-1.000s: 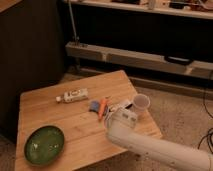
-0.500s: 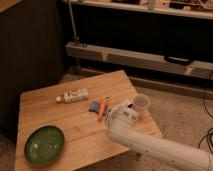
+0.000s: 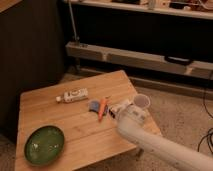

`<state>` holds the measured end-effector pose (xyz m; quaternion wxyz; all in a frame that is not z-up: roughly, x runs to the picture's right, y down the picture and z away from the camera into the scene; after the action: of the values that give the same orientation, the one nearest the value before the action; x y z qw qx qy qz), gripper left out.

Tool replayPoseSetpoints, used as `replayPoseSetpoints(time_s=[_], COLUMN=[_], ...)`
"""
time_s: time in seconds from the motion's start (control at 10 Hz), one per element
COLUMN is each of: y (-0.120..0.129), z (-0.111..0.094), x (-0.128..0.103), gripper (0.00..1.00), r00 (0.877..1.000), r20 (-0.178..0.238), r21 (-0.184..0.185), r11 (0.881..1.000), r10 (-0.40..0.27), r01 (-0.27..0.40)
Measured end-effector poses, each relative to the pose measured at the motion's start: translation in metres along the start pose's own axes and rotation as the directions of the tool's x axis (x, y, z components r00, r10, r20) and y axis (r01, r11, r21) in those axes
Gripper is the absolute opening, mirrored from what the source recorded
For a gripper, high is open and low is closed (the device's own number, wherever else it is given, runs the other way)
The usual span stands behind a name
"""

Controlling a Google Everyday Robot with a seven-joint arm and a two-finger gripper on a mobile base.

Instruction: Push the eraser across the table

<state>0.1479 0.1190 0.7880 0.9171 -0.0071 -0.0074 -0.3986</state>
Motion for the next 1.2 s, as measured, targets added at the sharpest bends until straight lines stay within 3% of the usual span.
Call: replayPoseSetpoints(time_s=[0.2, 0.3, 0.5, 0.6, 0.7, 1.0, 1.2], y=[0.024, 0.028, 0.022, 0.015, 0.011, 0.022, 0.030], z=[0.014, 0.020, 0.035, 0.041, 0.045, 0.063, 0.067], x=[0.018, 0.016, 0.002, -0.003, -0.007, -0.007, -0.011], gripper=[0.00, 0.00, 0.00, 0.00, 0.00, 0.00, 0.00], r00=[0.997, 0.995, 0.984, 0.978, 0.975, 0.977, 0.979], r20=[0.036, 0.070, 0.175, 0.208, 0.222, 0.212, 0.204], r21=[0.016, 0.018, 0.029, 0.028, 0.026, 0.019, 0.057], r11=[0.998, 0.997, 0.999, 0.999, 1.000, 1.000, 0.998], r10=[0.066, 0.068, 0.038, 0.013, -0.006, -0.009, -0.016], r01=[-0.066, -0.070, -0.044, -0.019, 0.000, 0.005, 0.004])
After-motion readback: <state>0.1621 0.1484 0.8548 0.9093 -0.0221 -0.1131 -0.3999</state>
